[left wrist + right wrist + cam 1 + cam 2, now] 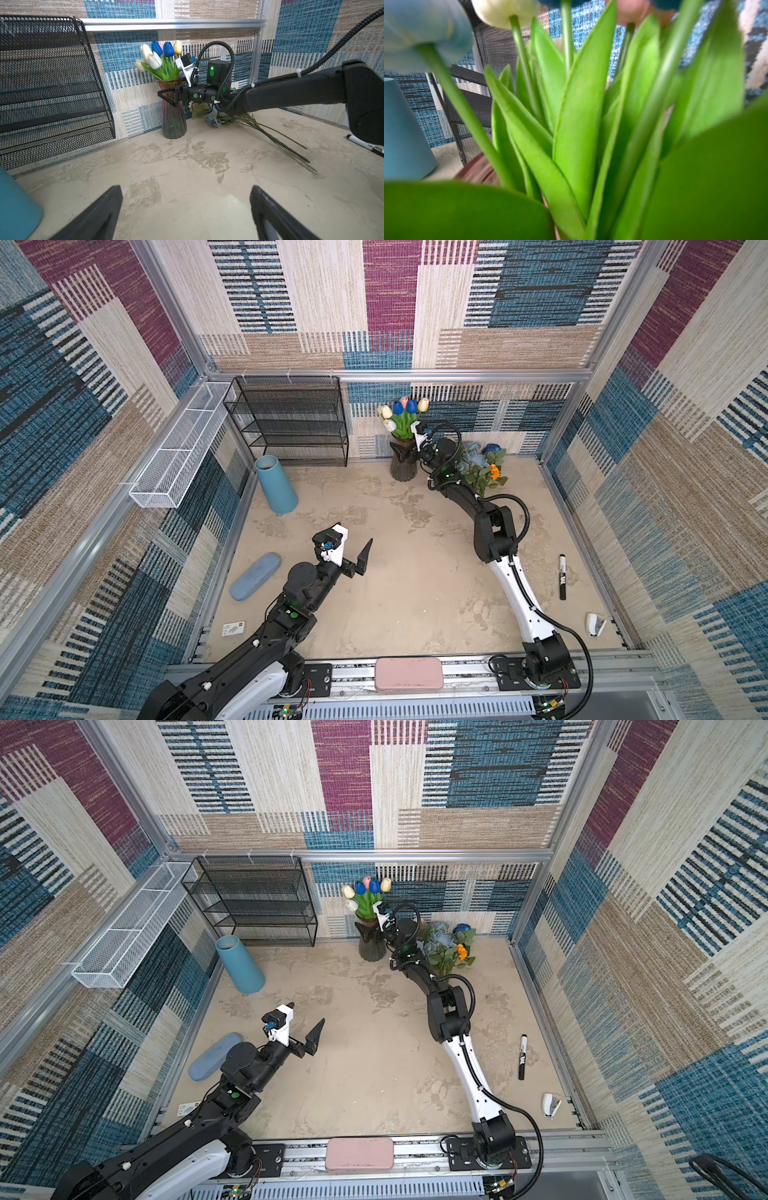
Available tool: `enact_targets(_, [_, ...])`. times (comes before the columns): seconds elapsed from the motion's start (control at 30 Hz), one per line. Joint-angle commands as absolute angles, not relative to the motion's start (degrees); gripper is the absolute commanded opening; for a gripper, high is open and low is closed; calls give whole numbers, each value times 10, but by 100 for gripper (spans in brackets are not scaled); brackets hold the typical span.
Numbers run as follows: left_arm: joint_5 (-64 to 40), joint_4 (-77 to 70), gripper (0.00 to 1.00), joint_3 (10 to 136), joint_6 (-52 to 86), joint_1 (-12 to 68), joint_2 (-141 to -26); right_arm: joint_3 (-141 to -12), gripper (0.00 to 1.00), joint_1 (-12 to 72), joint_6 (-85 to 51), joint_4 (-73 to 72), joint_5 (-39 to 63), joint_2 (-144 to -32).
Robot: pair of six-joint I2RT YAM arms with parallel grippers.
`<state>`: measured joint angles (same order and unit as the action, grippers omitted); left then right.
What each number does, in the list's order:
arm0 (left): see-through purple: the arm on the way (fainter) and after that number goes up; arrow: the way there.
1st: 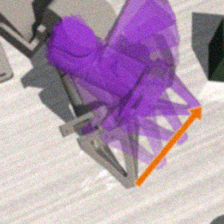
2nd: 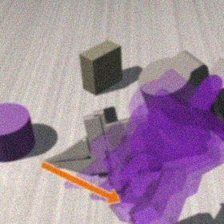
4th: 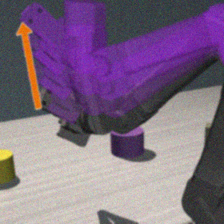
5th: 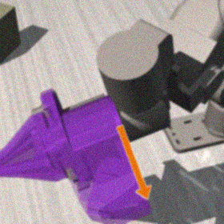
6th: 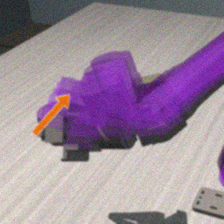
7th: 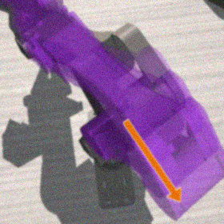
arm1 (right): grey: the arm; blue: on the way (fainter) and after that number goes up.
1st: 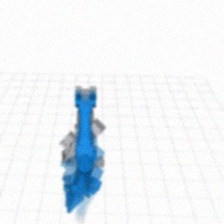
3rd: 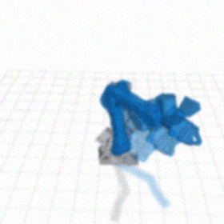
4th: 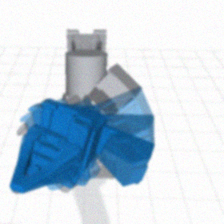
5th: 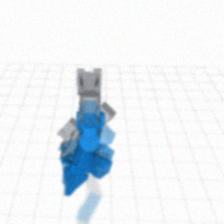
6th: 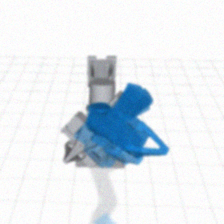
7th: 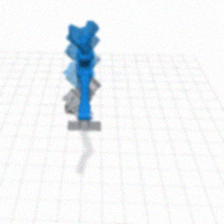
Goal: Arrange flowers in a vase
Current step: Place the vase at the top-center of the table.
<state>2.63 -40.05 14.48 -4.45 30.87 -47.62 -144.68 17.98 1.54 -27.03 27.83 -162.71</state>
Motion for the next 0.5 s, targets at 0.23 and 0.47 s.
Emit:
enact_targets(0.23, [130,-325,98,219,-62,279,-495,-1279,100,180,-11,-330,259,-1467])
enact_targets(0.47, [192,-233,98,351,-21,147,-646,-1018,100,183,-43,-468,221,-1294])
